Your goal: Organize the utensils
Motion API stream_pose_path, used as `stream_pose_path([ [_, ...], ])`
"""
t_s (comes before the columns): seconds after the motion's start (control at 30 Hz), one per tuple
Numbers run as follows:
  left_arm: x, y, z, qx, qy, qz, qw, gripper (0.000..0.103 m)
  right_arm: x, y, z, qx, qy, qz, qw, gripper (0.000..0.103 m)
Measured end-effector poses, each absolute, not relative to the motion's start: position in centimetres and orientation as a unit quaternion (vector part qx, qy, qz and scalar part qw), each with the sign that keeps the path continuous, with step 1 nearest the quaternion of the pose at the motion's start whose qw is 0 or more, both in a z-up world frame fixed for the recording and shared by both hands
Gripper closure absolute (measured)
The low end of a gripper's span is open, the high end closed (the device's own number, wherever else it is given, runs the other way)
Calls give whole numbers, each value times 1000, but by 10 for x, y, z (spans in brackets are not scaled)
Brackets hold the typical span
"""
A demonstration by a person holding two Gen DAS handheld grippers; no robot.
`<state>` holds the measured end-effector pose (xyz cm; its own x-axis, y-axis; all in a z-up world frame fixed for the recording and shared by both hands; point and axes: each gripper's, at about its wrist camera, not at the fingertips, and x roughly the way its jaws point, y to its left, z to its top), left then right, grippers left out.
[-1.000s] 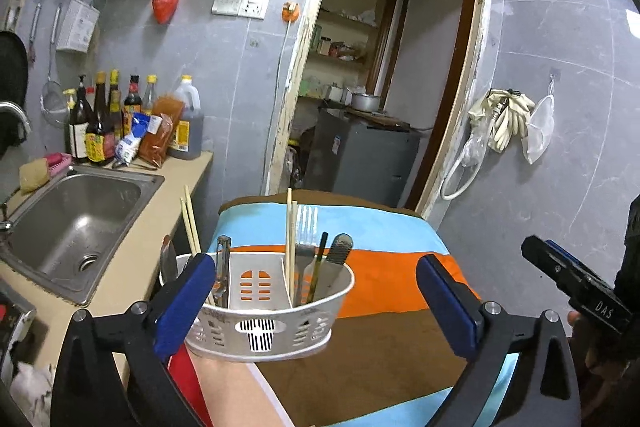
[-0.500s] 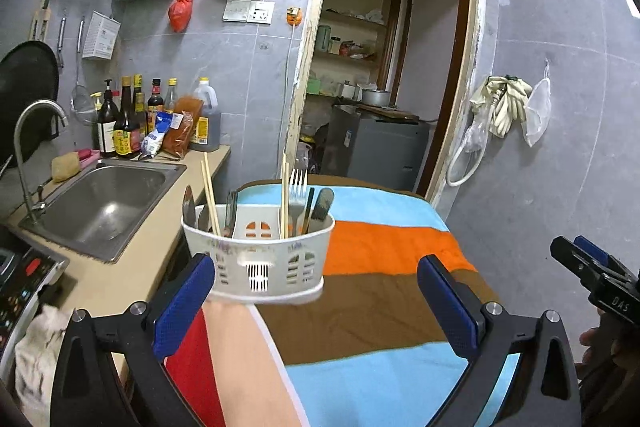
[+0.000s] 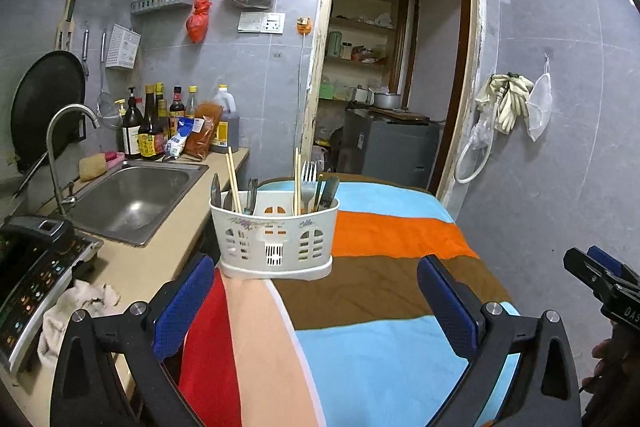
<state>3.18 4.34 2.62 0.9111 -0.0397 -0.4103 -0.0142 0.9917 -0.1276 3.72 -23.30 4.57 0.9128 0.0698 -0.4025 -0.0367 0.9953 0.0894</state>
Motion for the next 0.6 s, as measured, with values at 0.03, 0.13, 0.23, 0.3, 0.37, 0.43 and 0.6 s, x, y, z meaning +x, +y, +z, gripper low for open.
stream_pose_path([
  [0.03,29,43,26,-62,211,-4,976,1,35,-233,45,39,207,28,977,2],
  [0.13,23,44,27,-62,208,0,976,1,32,-233,46,38,206,29,977,2],
  [0.23,19,44,26,-62,207,3,976,1,32,-234,45,39,207,30,977,2],
  [0.3,18,44,26,-60,208,2,976,1,30,-233,46,38,206,31,977,2],
  [0.37,16,43,26,-57,208,4,976,1,26,-234,46,37,205,32,977,2],
  [0.43,13,42,26,-55,206,3,977,1,25,-235,47,37,205,32,978,2],
  [0.6,12,41,26,-55,206,1,977,1,21,-238,47,39,206,27,977,2],
])
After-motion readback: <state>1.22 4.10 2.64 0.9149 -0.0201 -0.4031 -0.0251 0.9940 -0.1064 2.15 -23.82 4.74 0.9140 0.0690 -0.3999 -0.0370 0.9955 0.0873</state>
